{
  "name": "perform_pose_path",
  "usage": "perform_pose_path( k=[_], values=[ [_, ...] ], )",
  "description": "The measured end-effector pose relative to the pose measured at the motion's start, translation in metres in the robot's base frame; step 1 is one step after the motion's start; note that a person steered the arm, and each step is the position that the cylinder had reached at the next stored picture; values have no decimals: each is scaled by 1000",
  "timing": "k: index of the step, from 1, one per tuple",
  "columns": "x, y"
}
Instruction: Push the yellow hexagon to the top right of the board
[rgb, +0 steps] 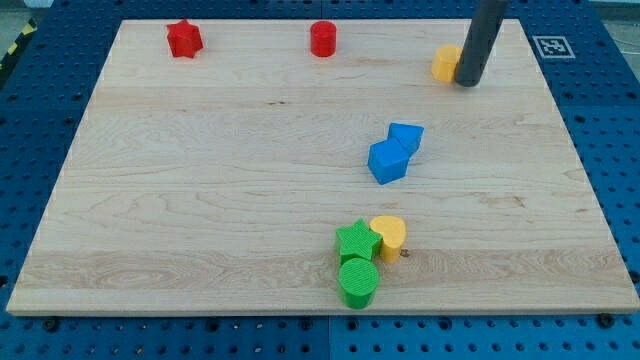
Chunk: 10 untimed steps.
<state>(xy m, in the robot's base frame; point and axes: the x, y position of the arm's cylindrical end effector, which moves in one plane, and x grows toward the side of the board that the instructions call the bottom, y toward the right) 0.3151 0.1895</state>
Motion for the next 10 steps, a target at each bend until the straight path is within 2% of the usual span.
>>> perform_pose_path(
  k=[1,2,3,4,6,8,10],
  values=[
    [-1,-8],
    [12,-43],
    [-1,-64],
    [-5,-34],
    [-29,-26],
    [-35,-48],
    [-72,-39]
  ],
)
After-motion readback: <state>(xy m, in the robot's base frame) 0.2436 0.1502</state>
